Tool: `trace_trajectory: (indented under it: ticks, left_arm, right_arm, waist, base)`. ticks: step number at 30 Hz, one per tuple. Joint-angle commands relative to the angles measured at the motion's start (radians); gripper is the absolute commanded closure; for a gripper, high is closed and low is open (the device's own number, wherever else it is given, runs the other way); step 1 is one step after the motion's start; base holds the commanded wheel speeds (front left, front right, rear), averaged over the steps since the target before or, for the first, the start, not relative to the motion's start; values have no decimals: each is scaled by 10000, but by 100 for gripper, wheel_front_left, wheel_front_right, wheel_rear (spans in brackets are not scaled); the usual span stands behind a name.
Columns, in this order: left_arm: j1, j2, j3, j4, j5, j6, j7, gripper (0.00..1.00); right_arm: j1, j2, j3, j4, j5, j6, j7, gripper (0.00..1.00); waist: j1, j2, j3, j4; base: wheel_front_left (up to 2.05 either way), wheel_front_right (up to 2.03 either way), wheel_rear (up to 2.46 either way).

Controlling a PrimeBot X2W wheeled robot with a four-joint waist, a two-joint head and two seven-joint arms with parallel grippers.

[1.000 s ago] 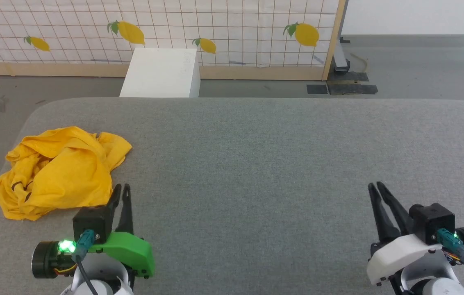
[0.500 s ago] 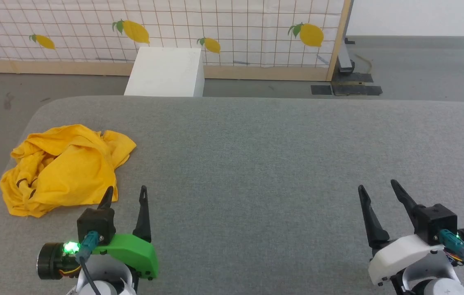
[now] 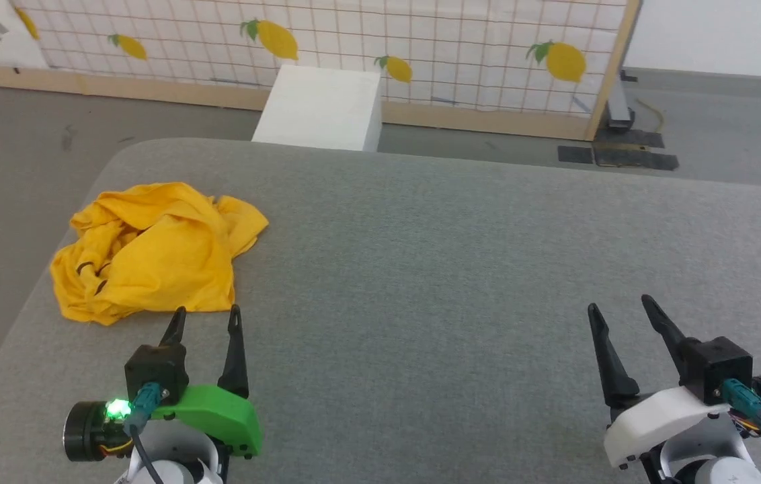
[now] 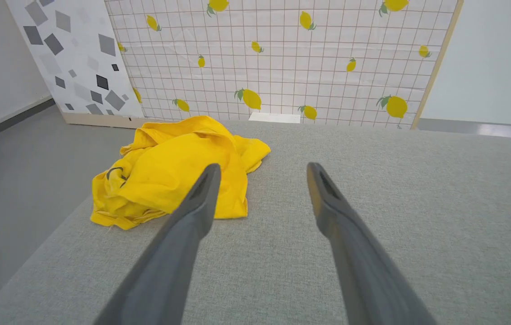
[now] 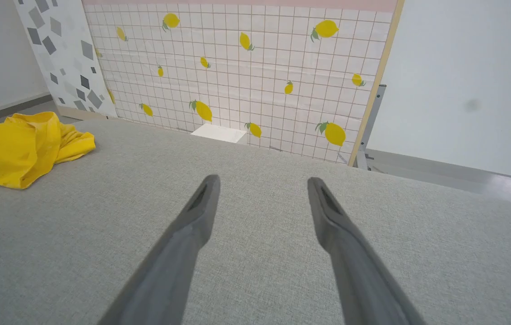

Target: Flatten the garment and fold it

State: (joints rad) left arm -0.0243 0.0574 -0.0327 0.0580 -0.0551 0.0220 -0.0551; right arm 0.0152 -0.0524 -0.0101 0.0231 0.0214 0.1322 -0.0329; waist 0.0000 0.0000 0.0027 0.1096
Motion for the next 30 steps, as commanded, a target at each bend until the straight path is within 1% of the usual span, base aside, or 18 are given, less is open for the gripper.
trace_trajectory:
  ticks: [1, 15, 30]
  left_arm:
    - [-205, 70, -12, 65, -198, 90, -91, 0]
    - [-136, 228, -4, 177, -570, 351, -339, 0]
    - [-148, 333, -128, 310, -937, 626, -579, 0]
  right_arm:
    - [-119, 6, -9, 48, 98, -4, -102, 0]
    - [-163, 8, -4, 156, 205, -5, -270, 0]
    - [-251, 11, -30, 234, 316, -7, -447, 0]
  waist:
    - [0, 0, -2, 253]
    - [0, 0, -24, 1365]
    - [0, 0, 38, 2203]
  base:
    - [0, 0, 0]
    - [0, 0, 0]
    - [-1, -1, -1]
